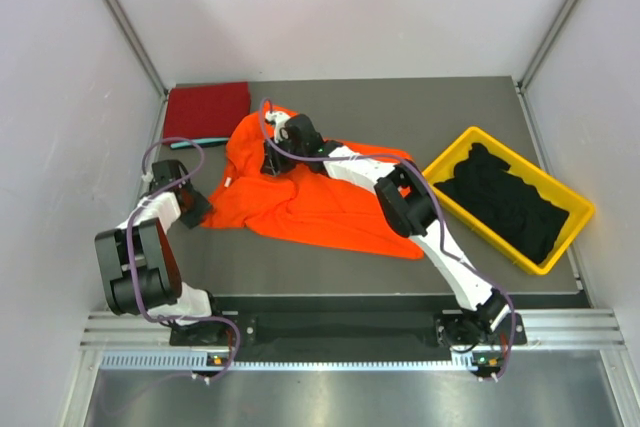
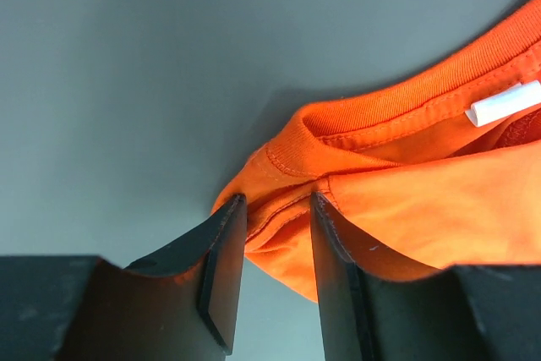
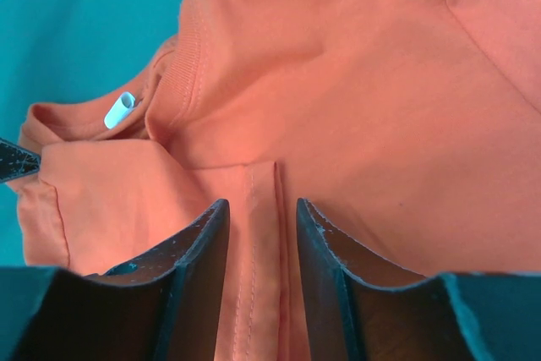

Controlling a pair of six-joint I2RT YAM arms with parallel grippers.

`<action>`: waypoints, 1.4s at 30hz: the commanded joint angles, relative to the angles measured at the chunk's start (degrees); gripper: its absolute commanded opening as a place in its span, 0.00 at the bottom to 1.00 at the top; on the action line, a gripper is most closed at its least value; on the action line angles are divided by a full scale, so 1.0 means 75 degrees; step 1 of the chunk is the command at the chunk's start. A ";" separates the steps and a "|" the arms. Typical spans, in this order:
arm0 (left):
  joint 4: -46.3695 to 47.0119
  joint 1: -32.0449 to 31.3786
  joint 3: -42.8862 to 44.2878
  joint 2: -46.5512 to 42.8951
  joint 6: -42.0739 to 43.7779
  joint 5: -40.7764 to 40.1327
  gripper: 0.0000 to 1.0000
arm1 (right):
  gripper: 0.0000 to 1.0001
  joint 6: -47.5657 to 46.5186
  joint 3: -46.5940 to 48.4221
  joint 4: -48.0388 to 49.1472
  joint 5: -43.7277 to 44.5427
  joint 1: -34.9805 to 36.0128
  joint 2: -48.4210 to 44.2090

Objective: Fold and stack the t-shirts
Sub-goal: Fold the tshirt

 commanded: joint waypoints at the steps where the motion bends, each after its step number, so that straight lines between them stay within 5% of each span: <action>1: 0.0208 0.0004 0.0157 0.0110 0.0041 -0.0252 0.41 | 0.38 -0.0154 0.0497 0.0049 -0.0034 0.0127 0.0235; 9: 0.0138 0.0016 0.0309 0.0321 0.0159 -0.0544 0.41 | 0.38 -0.0142 0.0720 -0.0116 0.0235 0.0267 0.0388; 17: -0.0178 0.0004 0.0591 0.0626 0.0241 -0.0896 0.41 | 0.00 -0.0072 0.0393 0.0212 0.0622 0.0303 0.0154; 24: -0.0330 0.0004 0.0719 0.0825 0.0276 -0.1306 0.40 | 0.00 0.0174 -0.0615 0.1407 0.1114 0.0314 -0.0526; 42: -0.0741 0.0028 0.1294 0.1247 0.0416 -0.2302 0.40 | 0.03 0.0151 -0.0523 0.2111 0.0962 0.0232 -0.0492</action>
